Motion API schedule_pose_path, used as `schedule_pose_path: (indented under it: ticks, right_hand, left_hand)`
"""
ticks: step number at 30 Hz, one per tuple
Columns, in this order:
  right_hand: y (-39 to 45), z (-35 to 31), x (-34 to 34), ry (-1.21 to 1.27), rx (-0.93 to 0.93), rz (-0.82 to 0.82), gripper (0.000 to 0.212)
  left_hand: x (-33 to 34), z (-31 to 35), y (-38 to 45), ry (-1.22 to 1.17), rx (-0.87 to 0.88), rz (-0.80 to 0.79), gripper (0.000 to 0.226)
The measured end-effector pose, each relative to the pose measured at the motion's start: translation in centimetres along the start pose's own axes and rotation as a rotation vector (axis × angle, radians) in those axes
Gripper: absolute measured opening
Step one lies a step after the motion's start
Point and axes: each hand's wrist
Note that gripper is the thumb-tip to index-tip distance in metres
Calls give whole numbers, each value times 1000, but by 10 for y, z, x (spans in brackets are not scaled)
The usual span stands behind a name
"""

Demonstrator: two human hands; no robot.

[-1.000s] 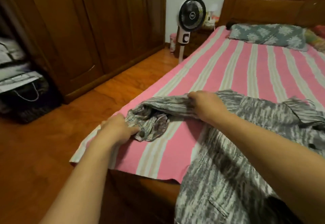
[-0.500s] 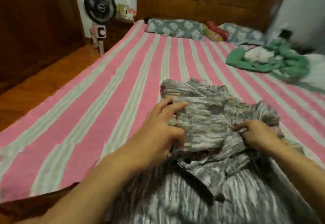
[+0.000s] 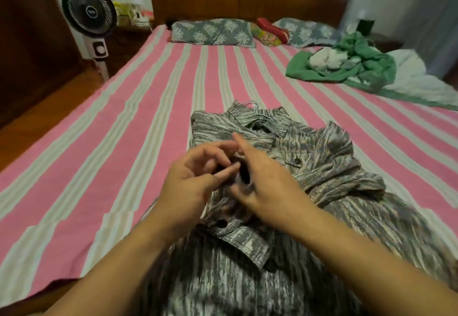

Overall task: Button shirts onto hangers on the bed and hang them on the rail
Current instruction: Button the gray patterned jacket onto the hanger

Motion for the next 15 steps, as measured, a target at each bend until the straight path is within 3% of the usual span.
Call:
schedule_pose_path:
  ticks: [2,4,7,8,10,12,13,15]
  right_hand:
    - [9,0,-10,139,100,258,51]
    - [21,0,-30,501,281,396,29]
    - [43,-16,-51,954,371,557,19]
    - [51,-23,-56,1118,372,611,21]
    - [70,-42,-74,1461,370,653,20]
    - [85,-65,-100,1724,352,621,19]
    - [90,-74,-116,1791,341,623,20]
    - [95,-78,-145,1829,295,680,25]
  left_hand:
    - [-10,4,5,132,53,86,37]
    - [-27,-5,12,468,-9,102,62]
    - [-33,-24,24,878,-235,-104,106]
    - [-25,-32,32,1002,-218,-144,118]
    - [-4,-47,57,1187,-140,-76,130]
    - [15,-49,86,1324,-136,74,128]
    - [22,-46,96,1361,-129,132,115]
    - [22,-25,109,1379,-68,236,66]
Point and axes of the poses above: each hand's wrist, its own y-axis towards the middle knuckle, its own x-axis out of the palm, z = x × y, and after that the axes turned 13 degrees about y, right-handed
